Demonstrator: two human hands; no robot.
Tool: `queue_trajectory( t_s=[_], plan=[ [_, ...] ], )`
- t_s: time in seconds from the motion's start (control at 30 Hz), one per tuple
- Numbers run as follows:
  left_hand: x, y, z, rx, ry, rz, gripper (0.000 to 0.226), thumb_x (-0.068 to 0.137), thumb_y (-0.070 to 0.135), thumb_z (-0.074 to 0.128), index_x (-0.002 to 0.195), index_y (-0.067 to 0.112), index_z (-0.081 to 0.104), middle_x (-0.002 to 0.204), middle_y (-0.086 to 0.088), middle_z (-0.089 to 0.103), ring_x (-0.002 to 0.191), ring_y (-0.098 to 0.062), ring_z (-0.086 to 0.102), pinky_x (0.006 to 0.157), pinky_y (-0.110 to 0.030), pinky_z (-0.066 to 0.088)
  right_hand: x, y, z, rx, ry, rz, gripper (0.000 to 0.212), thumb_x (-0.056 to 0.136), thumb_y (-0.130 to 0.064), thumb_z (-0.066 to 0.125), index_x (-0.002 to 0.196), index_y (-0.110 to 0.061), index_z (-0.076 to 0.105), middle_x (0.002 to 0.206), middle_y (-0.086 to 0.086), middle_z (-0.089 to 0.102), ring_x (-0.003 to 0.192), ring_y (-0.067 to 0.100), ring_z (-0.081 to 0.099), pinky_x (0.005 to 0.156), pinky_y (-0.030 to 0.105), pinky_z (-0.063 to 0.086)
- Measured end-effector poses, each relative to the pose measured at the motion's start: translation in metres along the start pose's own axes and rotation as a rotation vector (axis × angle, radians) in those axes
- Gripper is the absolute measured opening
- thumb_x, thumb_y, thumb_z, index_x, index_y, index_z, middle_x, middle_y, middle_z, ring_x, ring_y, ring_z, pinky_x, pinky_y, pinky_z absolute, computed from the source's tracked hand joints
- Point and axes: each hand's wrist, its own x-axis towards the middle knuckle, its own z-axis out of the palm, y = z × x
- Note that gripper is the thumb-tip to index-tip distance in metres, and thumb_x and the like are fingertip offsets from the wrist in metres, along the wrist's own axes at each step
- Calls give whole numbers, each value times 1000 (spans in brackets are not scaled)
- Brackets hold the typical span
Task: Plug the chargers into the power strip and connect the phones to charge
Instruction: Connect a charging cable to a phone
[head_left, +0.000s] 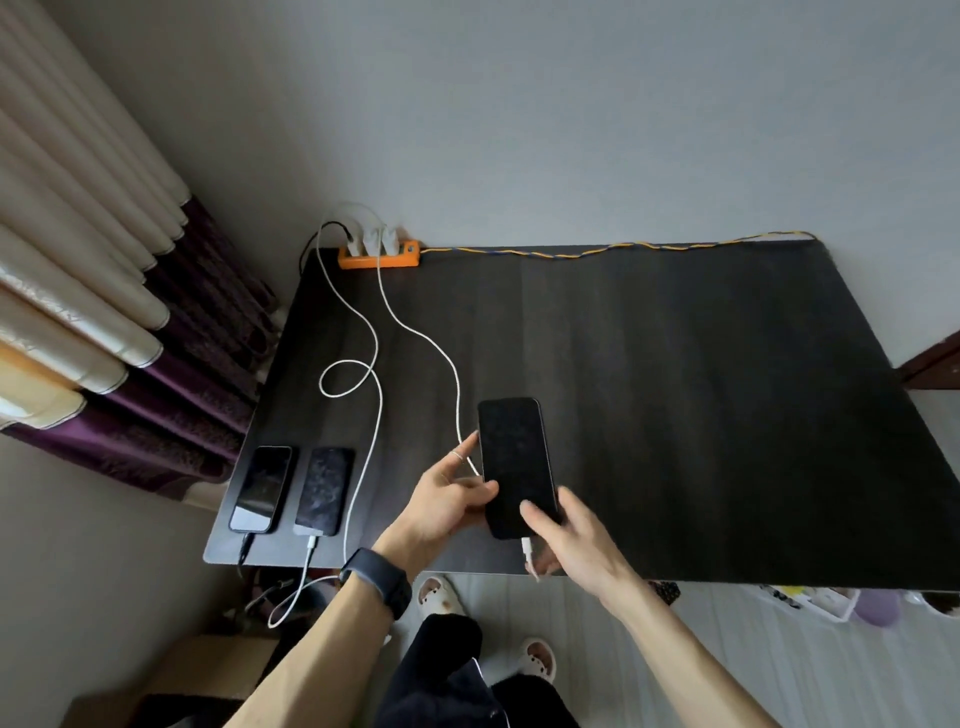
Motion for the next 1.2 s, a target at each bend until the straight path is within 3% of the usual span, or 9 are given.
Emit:
queue_trajectory(
  t_s=[0.13,0.27,0.33,0.43,0.53,0.7,0.83,1.03,1.2],
  plan=[
    [-3,-28,-33,69,88,-94,69,90,-13,55,141,31,45,98,-19,74,83,-23,71,73,-36,58,18,18,29,-194,-4,-1,26,101,-35,52,86,-15,44,62,-6,52,48,11,60,58,30,47],
    [-9,-42,-77,270,255,-180,51,88,-1,59,133,20,52,97,-11,72,80,-19,69,66,-27,56,41,27,78,-371,-126,48,25,102,-34,46,80,-26,37,68,-6,55,45,7,59,49,22,44],
    [-12,-46,-103,539,360,-193,51,78,21,62,130,17,60,109,-8,71,97,-22,68,83,-31,55,52,27,99,-498,-142,94,19,102,-36,43,87,-25,40,68,-6,60,43,5,57,42,16,37],
    [-15,-50,-142,910,402,-177,53,85,20,60,137,21,53,133,-8,56,123,-24,54,106,-30,40,71,29,126,-539,-135,159,18,103,-35,42,94,-19,44,83,1,68,47,9,60,39,13,37],
    [-6,-53,-179,1273,396,-53,63,90,28,54,150,26,33,151,-7,35,139,-30,33,115,-35,29,87,27,152,-439,-100,191,21,103,-31,43,84,-22,40,85,-2,61,50,9,63,46,15,43],
    [23,-59,-222,1582,190,-61,74,95,40,47,154,46,3,166,-4,-4,151,-36,-6,120,-53,6,116,35,187,-268,-66,314,10,101,-27,46,93,-21,47,96,3,65,58,18,73,78,40,57],
    [42,-69,-244,1653,123,-65,70,96,40,43,154,45,4,166,-1,-9,151,-38,-9,120,-57,4,126,29,202,-347,28,367,15,101,-26,46,104,-14,54,100,6,71,56,11,72,52,11,48],
    [46,-85,-259,1586,106,-47,71,96,37,47,155,42,7,165,2,-14,152,-32,-8,120,-53,9,142,37,214,-669,37,327,25,99,-37,47,84,-18,43,93,11,72,88,31,71,75,36,52],
    [46,-91,-259,1524,109,-27,69,98,29,44,155,41,6,164,2,-20,151,-32,-15,123,-49,10,144,27,223,-865,58,261,30,101,-38,48,104,-9,54,111,13,70,108,34,65,82,38,47]
  ],
)
